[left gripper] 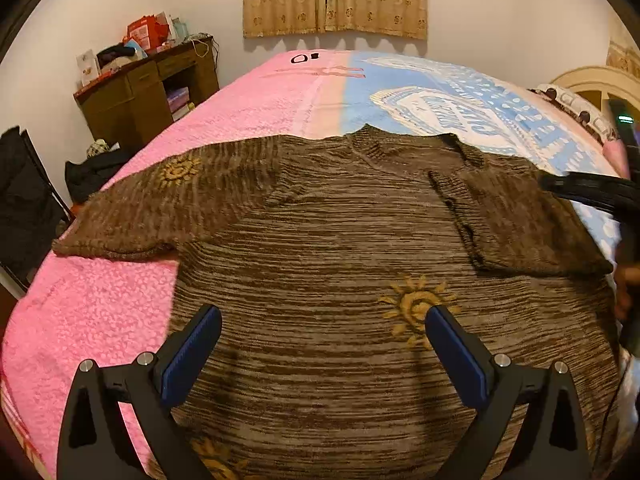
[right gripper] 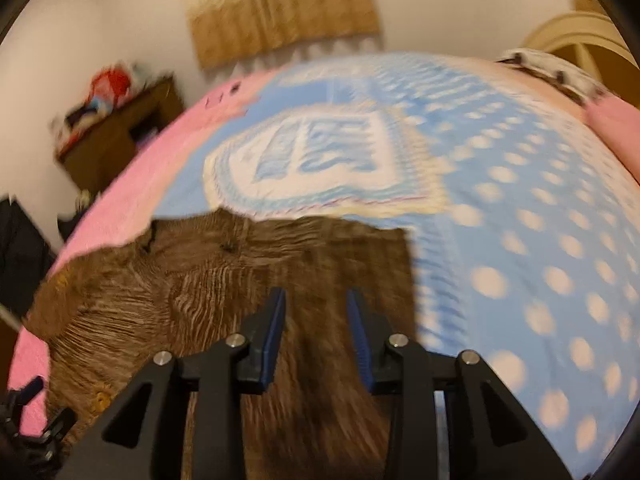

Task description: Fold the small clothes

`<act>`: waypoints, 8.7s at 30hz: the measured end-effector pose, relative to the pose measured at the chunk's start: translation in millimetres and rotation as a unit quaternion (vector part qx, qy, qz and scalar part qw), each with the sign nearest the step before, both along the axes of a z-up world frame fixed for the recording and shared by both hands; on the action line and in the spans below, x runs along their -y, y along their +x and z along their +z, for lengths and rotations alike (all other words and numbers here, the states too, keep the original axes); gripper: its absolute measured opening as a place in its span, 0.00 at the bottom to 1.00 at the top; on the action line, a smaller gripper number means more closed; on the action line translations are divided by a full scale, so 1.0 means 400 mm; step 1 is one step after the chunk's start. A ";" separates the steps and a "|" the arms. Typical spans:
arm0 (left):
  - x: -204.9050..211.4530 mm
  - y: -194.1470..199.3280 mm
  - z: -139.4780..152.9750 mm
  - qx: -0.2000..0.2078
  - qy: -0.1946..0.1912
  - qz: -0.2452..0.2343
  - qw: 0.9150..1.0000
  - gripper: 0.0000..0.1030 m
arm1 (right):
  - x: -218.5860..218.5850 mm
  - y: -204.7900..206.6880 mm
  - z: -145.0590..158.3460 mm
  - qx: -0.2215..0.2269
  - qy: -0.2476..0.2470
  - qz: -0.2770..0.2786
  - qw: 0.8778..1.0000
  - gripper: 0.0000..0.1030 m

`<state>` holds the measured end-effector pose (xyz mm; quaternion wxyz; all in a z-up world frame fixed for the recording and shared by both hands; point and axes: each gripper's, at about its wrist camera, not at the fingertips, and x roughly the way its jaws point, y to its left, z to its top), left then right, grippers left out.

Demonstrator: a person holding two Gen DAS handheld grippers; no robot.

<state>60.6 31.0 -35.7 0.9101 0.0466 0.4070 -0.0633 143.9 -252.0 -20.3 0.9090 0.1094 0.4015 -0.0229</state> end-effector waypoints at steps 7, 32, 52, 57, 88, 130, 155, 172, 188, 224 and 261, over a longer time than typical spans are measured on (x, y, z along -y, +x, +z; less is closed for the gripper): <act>-0.154 0.035 0.005 0.017 -0.004 0.064 0.998 0.99 | 0.050 0.085 -0.095 -0.001 0.023 -0.053 0.998 0.25; -0.706 0.256 -0.052 0.013 -0.179 0.330 0.927 0.69 | -0.324 -0.205 0.015 0.086 0.023 0.103 0.991 0.64; -0.546 0.259 0.116 0.102 -0.155 0.221 0.958 0.08 | -0.210 -0.235 0.005 0.078 0.090 0.007 0.993 0.64; -0.248 0.234 0.193 0.149 -0.113 0.075 0.980 0.08 | -0.158 -0.245 0.007 0.084 0.103 -0.021 0.991 0.64; -0.162 -0.016 0.020 0.060 -0.066 0.009 0.996 0.79 | -0.217 -0.133 -0.028 0.033 0.172 0.046 0.983 0.70; -0.268 0.143 -0.057 0.010 -0.030 0.168 0.985 0.80 | -0.310 0.209 -0.104 -0.027 -0.043 0.070 0.996 0.30; -0.375 -0.283 -0.013 0.025 -0.080 -0.041 0.996 0.80 | 0.056 -0.698 0.151 0.051 0.048 -0.001 0.998 0.58; -0.483 -0.450 -0.082 -0.073 -0.173 -0.059 0.980 0.80 | 0.094 -0.957 0.335 0.211 0.128 -0.005 0.969 0.74; -0.406 -0.507 -0.160 -0.101 -0.193 -0.126 0.968 0.80 | 0.017 -0.781 -0.115 -0.038 0.228 0.000 0.973 0.64; -0.388 -0.499 0.054 -0.016 -0.291 -0.205 0.934 0.14 | -0.005 -0.771 0.016 0.051 0.378 0.097 0.919 0.09; -0.220 0.432 0.000 -0.145 -0.306 -0.001 0.941 0.17 | 0.167 0.074 -0.007 0.032 0.356 -0.018 0.934 0.13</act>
